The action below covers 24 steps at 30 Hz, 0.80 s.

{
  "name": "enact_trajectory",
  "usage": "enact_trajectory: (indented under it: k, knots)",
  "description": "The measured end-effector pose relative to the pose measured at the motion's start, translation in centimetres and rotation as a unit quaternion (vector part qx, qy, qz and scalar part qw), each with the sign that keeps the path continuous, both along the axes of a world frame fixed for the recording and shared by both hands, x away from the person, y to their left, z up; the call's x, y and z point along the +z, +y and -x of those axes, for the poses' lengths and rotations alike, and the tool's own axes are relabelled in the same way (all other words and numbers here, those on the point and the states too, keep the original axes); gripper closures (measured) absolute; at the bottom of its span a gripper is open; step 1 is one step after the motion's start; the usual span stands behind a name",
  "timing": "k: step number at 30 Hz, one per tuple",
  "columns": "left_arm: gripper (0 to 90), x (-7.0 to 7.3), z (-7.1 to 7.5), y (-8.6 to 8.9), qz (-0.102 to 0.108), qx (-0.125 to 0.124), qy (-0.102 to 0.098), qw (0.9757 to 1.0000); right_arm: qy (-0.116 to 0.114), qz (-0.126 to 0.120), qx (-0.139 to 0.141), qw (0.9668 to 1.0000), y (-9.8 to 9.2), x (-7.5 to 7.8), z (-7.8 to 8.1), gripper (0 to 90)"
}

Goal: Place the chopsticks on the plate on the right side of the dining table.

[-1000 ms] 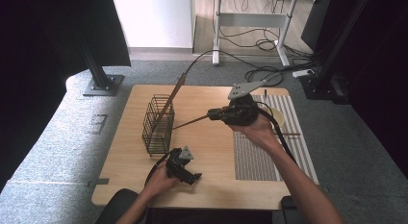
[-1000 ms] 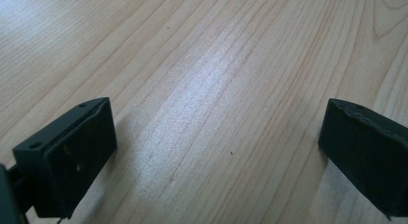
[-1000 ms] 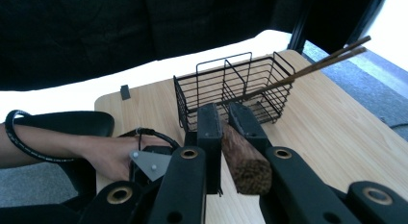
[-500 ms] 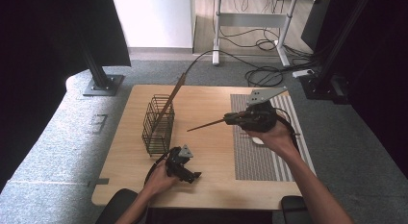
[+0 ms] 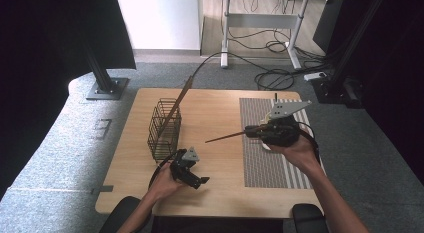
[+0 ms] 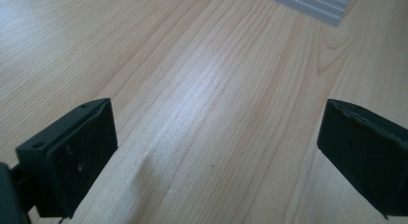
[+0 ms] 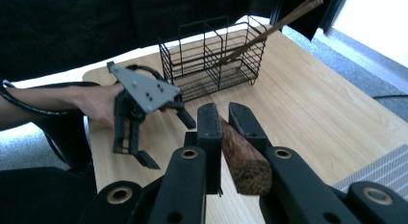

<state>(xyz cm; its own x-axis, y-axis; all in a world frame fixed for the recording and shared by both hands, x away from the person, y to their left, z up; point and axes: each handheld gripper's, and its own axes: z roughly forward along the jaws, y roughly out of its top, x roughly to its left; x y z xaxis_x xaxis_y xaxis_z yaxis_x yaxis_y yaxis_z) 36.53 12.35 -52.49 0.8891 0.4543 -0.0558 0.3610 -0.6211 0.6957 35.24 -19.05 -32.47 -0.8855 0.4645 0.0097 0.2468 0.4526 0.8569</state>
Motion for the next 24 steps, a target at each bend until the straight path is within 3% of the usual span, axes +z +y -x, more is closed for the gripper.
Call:
enact_trajectory:
  k: [8, 14, 24]
  knots:
    - [0.0, 1.4, 0.3, 0.0, 0.017, -0.015, -0.012, 0.9997, 0.004, 0.008, 0.010, 0.9999, 0.1, -1.0, 0.7, 82.9]
    - [5.8, 2.2, 0.5, 0.3, 0.030, -0.024, -0.023, 0.9990, 0.009, 0.009, 0.021, 0.9997, 0.4, -2.0, 1.2, 82.9]
    - [17.8, 2.5, 0.9, 0.2, 0.032, -0.042, -0.041, 0.9978, 0.020, 0.012, 0.037, 0.9990, 1.2, -3.8, 1.7, 82.9]
